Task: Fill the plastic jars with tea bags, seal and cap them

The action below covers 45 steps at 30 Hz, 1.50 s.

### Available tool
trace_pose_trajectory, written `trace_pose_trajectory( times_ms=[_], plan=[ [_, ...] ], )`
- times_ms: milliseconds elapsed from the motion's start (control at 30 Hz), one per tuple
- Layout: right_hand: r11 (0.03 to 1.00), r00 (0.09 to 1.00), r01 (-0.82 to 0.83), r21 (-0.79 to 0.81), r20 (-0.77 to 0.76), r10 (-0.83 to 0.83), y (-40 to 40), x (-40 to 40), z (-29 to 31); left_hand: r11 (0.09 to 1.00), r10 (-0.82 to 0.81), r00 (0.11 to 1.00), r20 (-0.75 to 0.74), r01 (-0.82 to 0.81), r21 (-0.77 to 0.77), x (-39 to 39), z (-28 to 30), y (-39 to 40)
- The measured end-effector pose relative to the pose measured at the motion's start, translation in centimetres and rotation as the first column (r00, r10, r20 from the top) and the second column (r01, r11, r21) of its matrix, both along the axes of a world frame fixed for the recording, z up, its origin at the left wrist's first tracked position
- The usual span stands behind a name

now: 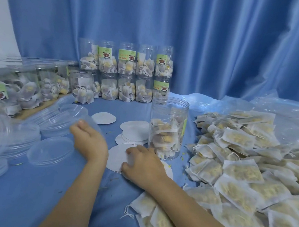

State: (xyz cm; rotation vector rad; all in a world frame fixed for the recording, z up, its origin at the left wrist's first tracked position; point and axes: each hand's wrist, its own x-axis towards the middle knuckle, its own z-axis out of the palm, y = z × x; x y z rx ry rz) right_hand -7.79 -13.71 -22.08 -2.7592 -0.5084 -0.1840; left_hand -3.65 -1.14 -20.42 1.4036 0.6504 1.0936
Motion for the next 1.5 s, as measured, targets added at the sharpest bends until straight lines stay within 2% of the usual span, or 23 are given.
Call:
trace_pose_trajectory(
  times_ms=[33, 67, 133, 200, 267, 367, 400, 467, 533, 633, 700, 800, 867, 900, 967, 1067, 1133, 1167, 1233, 1300, 1367, 1433, 1500],
  plan=[
    [1.0, 1.0, -0.004, -0.018, 0.014, 0.005, 0.0, -0.1, -0.2, 0.969, -0.06, 0.996, 0.066, 0.074, -0.236, 0.1, 0.2, 0.4],
    [0.999, 0.999, -0.007, -0.041, 0.034, 0.008, 0.0, -0.1, -0.3, 0.879, -0.126, 0.98, 0.153, 0.182, -0.441, 0.2, 0.3, 0.9],
    [0.998, 0.998, -0.003, -0.064, 0.07, 0.008, 0.0, -0.1, -0.6, 0.675, -0.212, 0.929, 0.304, 0.364, -0.642, 0.0, 0.3, 1.6],
    [0.999, 0.996, -0.012, -0.034, 0.09, 0.015, 0.0, 0.1, -0.7, 0.547, -0.306, 0.872, 0.382, 0.49, -0.679, -0.2, 0.4, 1.7],
    [0.998, 0.995, -0.035, 0.043, 0.098, 0.03, 0.0, 0.3, -0.8, 0.464, -0.422, 0.798, 0.431, 0.599, -0.653, -0.4, 0.4, 1.4],
    [0.933, 0.994, -0.076, 0.351, 0.099, 0.044, 0.1, 0.3, -0.6, 0.421, -0.589, 0.692, 0.419, 0.704, -0.572, -0.6, 0.3, 0.9],
    [0.865, 0.994, -0.083, 0.495, 0.103, 0.036, 0.1, 0.2, -0.4, 0.399, -0.635, 0.651, 0.416, 0.738, -0.544, -0.7, 0.3, 0.7],
    [0.635, 0.996, -0.058, 0.771, 0.084, -0.011, -0.1, 0.0, 0.4, 0.344, -0.694, 0.577, 0.431, 0.791, -0.506, -0.7, 0.2, 0.6],
    [0.43, 0.997, -0.009, 0.903, 0.043, -0.069, -0.5, -0.1, 1.3, 0.308, -0.695, 0.533, 0.483, 0.827, -0.47, -0.7, 0.1, 0.6],
    [0.242, 0.993, -0.019, 0.97, 0.046, -0.107, -0.9, -0.1, 2.5, 0.248, -0.65, 0.506, 0.567, 0.846, -0.472, -0.6, 0.5, 0.7],
    [0.116, 0.996, -0.026, 0.993, 0.036, -0.081, -1.0, -0.2, 3.4, 0.189, -0.655, 0.457, 0.602, 0.87, -0.455, -0.8, 0.8, 0.4],
    [-0.14, 0.995, 0.054, 0.989, -0.041, 0.096, -1.0, -0.3, 4.4, 0.098, -0.706, 0.329, 0.627, 0.922, -0.374, -1.3, 1.4, 0.0],
    [-0.228, 0.976, 0.103, 0.968, -0.053, 0.212, -1.0, -0.3, 4.7, 0.019, -0.748, 0.249, 0.616, 0.935, -0.354, -1.8, 1.9, -0.6],
    [-0.196, 0.974, 0.102, 0.975, -0.058, 0.221, -1.0, -0.4, 4.7, -0.028, -0.758, 0.217, 0.615, 0.931, -0.363, -2.0, 2.1, -1.0],
    [-0.039, 0.985, 0.071, 0.997, -0.064, 0.158, -1.0, -0.4, 4.7, -0.084, -0.788, 0.185, 0.587, 0.912, -0.401, -2.2, 2.2, -1.9],
    [0.211, 1.0, 0.008, 0.978, -0.014, 0.026, -1.2, -0.5, 4.7, -0.092, -0.877, 0.116, 0.467, 0.912, -0.399, -1.9, 2.0, -2.8],
    [0.401, 0.998, -0.024, 0.916, 0.043, -0.039, -1.4, -0.4, 4.6, -0.122, -0.891, 0.076, 0.448, 0.91, -0.396, -1.9, 1.9, -3.1],
    [0.474, 0.996, -0.035, 0.88, 0.068, -0.053, -1.4, -0.4, 4.6, -0.126, -0.889, 0.072, 0.452, 0.911, -0.393, -1.9, 1.9, -3.1],
    [0.555, 0.992, -0.067, 0.829, 0.114, -0.051, -1.6, -0.4, 4.6, -0.112, -0.889, 0.084, 0.451, 0.913, -0.392, -1.8, 2.0, -3.3],
    [0.555, 0.989, -0.106, 0.825, 0.143, -0.025, -1.6, -0.5, 4.9, -0.059, -0.901, 0.122, 0.415, 0.916, -0.397, -1.8, 2.1, -3.4],
    [0.488, 0.991, -0.126, 0.864, 0.127, 0.031, -1.7, -0.8, 5.2, 0.034, -0.923, 0.178, 0.341, 0.921, -0.389, -2.0, 2.4, -3.6],
    [0.422, 0.994, -0.09, 0.902, 0.059, 0.087, -1.7, -1.1, 5.8, 0.146, -0.924, 0.259, 0.283, 0.92, -0.364, -2.2, 2.7, -3.9],
    [0.312, 0.977, -0.012, 0.95, -0.055, 0.204, -1.9, -1.4, 6.7, 0.249, -0.901, 0.344, 0.264, 0.909, -0.334, -2.1, 3.0, -3.8]
  ],
)
